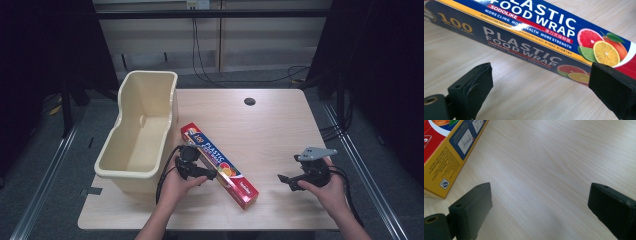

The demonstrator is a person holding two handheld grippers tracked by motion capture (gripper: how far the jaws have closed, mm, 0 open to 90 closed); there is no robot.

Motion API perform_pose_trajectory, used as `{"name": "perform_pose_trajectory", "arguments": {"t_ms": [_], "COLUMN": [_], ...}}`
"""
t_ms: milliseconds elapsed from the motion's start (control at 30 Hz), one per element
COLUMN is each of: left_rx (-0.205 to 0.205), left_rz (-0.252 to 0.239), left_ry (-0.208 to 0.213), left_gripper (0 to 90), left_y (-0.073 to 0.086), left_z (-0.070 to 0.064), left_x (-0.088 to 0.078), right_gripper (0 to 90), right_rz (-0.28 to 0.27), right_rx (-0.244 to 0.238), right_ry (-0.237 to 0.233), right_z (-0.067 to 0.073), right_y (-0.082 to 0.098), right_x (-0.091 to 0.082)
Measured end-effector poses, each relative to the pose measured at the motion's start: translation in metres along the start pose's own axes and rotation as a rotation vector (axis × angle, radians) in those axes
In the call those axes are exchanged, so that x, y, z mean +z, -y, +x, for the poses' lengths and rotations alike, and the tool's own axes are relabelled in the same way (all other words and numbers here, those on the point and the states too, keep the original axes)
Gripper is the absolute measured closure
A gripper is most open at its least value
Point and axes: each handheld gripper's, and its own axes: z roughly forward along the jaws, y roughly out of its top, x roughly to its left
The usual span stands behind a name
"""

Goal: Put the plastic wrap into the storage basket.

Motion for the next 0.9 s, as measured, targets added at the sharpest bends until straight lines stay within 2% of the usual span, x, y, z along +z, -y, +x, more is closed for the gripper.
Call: {"name": "perform_pose_trajectory", "arguments": {"t_ms": [167, 300, 333, 400, 467, 533, 633, 700, 800, 900], "left_rx": [-0.011, -0.058, -0.058, -0.093, -0.099, -0.11, -0.127, -0.161, -0.181, -0.173], "left_rz": [0.032, 0.077, 0.077, 0.083, 0.073, 0.069, 0.084, 0.088, 0.095, 0.104], "left_ry": [-0.003, -0.019, -0.019, -0.025, -0.038, -0.034, -0.029, -0.044, -0.074, -0.097], "left_gripper": [4.9, 4.3, 3.4, 2.5, 1.8, 1.4, 0.5, 0.0, 0.0, 0.0], "left_y": [-0.006, -0.017, -0.017, -0.024, -0.029, -0.032, -0.039, -0.044, -0.049, -0.052], "left_z": [-0.001, 0.002, 0.002, 0.003, 0.001, 0.0, -0.002, -0.002, -0.002, -0.003], "left_x": [0.001, 0.003, 0.003, 0.005, 0.007, 0.007, 0.01, 0.014, 0.018, 0.022], "right_gripper": [5.6, 6.5, 7.4, 7.3, 7.4, 7.4, 7.4, 7.4, 7.6, 8.0], "right_rz": [0.011, 0.011, 0.006, 0.001, -0.003, -0.004, -0.01, -0.009, -0.003, 0.004], "right_rx": [0.0, -0.004, -0.002, 0.001, 0.003, 0.003, -0.001, -0.006, -0.008, 0.001], "right_ry": [0.016, 0.026, 0.036, 0.042, 0.05, 0.047, 0.049, 0.043, 0.045, 0.042], "right_z": [0.0, -0.001, -0.002, -0.002, -0.002, -0.002, -0.002, -0.001, -0.001, 0.0], "right_y": [0.001, 0.002, 0.002, 0.002, 0.002, 0.002, 0.002, 0.002, 0.002, 0.002], "right_x": [0.0, -0.001, -0.003, -0.003, -0.004, -0.004, -0.004, -0.003, -0.002, -0.001]}}
